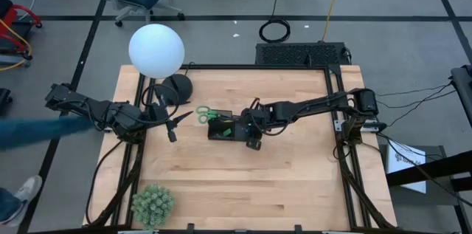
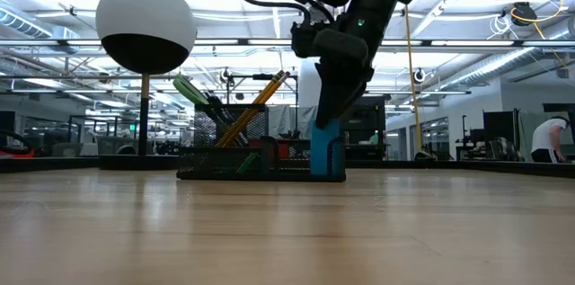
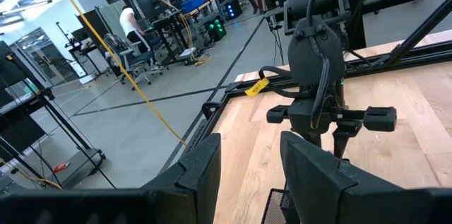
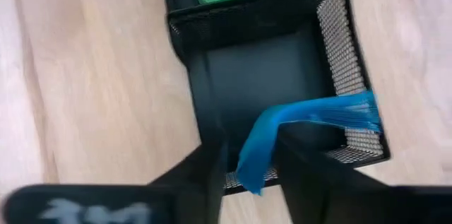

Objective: Pick and place office supplies into organizer
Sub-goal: Put the blue sticky notes into the black desk organizer

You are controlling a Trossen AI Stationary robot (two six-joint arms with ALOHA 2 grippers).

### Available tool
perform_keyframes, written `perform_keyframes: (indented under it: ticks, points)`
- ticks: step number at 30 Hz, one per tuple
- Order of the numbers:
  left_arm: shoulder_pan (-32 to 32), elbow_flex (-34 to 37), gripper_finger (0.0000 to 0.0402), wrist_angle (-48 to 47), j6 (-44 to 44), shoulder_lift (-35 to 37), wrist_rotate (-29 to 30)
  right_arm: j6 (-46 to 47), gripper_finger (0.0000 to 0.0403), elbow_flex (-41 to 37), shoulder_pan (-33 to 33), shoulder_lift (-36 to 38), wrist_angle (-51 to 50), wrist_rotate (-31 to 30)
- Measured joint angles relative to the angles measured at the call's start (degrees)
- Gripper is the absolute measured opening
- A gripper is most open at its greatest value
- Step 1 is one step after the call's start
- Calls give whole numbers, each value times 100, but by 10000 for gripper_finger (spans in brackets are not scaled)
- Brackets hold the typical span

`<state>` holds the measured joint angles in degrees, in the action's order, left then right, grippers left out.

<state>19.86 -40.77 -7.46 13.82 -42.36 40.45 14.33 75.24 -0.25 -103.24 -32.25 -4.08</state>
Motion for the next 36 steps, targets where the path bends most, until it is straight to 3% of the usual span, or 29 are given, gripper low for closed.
perform_keyframes:
  ticks: [7, 14, 23, 29, 36]
  points:
    - [0, 0, 154, 0, -4, 1, 0, -53, 9, 0, -30, -1, -9, 138]
    - [0, 0, 154, 7, -13, -1, -159, -2, 5, 0, -92, 0, 25, 163]
    - [2, 0, 154, 26, -66, 0, -166, 406, 4, -3, -236, -1, 1121, 1168]
    - [2, 0, 154, 4, -87, -1, -197, 621, 3, -4, -242, 0, 1268, 1301]
    - [2, 0, 154, 3, -86, 1, -199, 1269, 2, -711, -359, 0, 2166, 1599]
